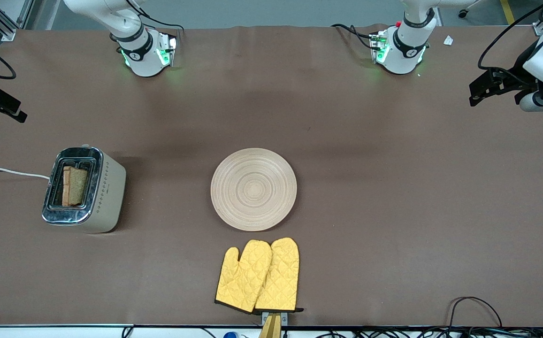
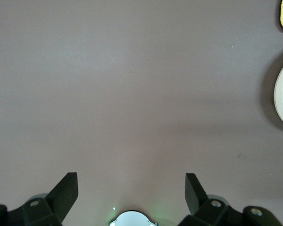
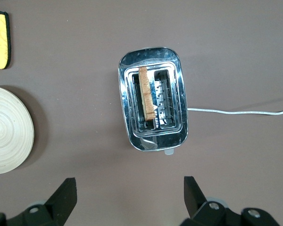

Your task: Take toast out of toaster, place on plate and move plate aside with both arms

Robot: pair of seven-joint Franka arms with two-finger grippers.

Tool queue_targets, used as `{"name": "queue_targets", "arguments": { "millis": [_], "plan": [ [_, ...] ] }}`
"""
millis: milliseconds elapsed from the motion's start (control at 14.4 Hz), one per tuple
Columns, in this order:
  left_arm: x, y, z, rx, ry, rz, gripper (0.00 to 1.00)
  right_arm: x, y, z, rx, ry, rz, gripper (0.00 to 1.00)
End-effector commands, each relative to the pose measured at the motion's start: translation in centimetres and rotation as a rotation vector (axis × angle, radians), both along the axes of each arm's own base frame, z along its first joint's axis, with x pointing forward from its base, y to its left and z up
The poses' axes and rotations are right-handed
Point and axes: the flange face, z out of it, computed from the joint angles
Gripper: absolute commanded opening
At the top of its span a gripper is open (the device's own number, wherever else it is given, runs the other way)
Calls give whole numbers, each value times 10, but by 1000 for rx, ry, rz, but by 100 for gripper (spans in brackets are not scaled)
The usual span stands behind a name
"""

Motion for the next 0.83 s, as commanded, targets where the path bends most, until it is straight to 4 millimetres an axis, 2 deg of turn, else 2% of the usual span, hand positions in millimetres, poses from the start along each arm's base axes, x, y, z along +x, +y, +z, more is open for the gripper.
{"name": "queue_targets", "arguments": {
  "millis": [0, 417, 487, 765],
  "plan": [
    [-1, 0, 7, 5, -2, -13, 100, -4, -1, 3, 13, 3, 6, 100],
    [2, -3, 18, 10, -29, -12, 100, -4, 4, 5, 8, -1, 19, 100],
    [6, -1, 14, 10, -23, -9, 100, -3, 4, 4, 4, 1, 19, 100],
    [5, -1, 15, 11, -25, -9, 100, 3, 0, -13, 2, 34, 6, 100]
  ]
}}
